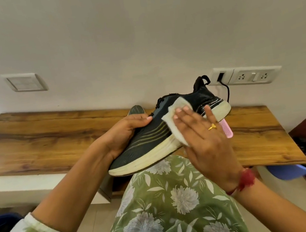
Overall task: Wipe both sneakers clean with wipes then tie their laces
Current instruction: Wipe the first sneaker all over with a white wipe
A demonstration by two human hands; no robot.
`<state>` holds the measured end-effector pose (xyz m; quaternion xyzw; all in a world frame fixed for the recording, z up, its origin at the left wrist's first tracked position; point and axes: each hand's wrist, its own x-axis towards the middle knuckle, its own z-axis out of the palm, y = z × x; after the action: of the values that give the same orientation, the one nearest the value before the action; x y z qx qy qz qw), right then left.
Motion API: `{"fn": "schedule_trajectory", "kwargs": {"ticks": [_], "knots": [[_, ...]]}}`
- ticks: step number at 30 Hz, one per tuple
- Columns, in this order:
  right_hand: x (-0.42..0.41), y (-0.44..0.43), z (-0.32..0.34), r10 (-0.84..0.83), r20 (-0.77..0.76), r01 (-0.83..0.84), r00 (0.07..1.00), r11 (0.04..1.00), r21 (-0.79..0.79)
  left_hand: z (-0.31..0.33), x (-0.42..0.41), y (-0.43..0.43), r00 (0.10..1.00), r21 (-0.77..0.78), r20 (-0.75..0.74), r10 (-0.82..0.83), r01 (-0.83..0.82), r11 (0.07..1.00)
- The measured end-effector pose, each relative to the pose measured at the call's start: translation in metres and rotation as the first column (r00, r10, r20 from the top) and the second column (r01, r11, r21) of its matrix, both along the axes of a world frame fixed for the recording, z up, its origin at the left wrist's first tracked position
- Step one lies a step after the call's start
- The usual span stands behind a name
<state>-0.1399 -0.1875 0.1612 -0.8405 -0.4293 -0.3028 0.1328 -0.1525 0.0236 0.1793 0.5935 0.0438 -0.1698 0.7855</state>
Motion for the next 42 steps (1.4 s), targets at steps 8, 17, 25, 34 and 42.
{"fn": "schedule_trajectory", "kwargs": {"ticks": [8, 17, 25, 34, 42], "knots": [[0.008, -0.002, 0.001, -0.035, -0.008, 0.035, 0.999, 0.999, -0.01, 0.004, 0.004, -0.007, 1.0, 0.029, 0.002, 0.006, -0.006, 1.0], [-0.002, 0.012, -0.002, 0.068, 0.023, -0.067, 0.997, 0.997, -0.05, 0.009, 0.009, -0.014, 0.997, 0.014, 0.058, 0.051, -0.052, 0.999], [-0.012, 0.018, 0.001, 0.21, -0.056, -0.217, 0.976, 0.956, -0.195, 0.011, 0.014, -0.015, 0.995, 0.006, 0.096, 0.042, -0.043, 0.999], [0.009, -0.011, 0.037, 0.158, -0.256, 0.016, 0.954, 0.823, 0.568, 0.022, 0.011, -0.015, 0.975, 0.166, -0.006, 0.224, -0.22, 0.961], [0.022, -0.001, 0.017, -0.029, -0.049, 0.035, 0.998, 0.989, 0.145, 0.037, 0.012, -0.017, 0.968, 0.143, -0.031, 0.249, -0.243, 0.959]]}}
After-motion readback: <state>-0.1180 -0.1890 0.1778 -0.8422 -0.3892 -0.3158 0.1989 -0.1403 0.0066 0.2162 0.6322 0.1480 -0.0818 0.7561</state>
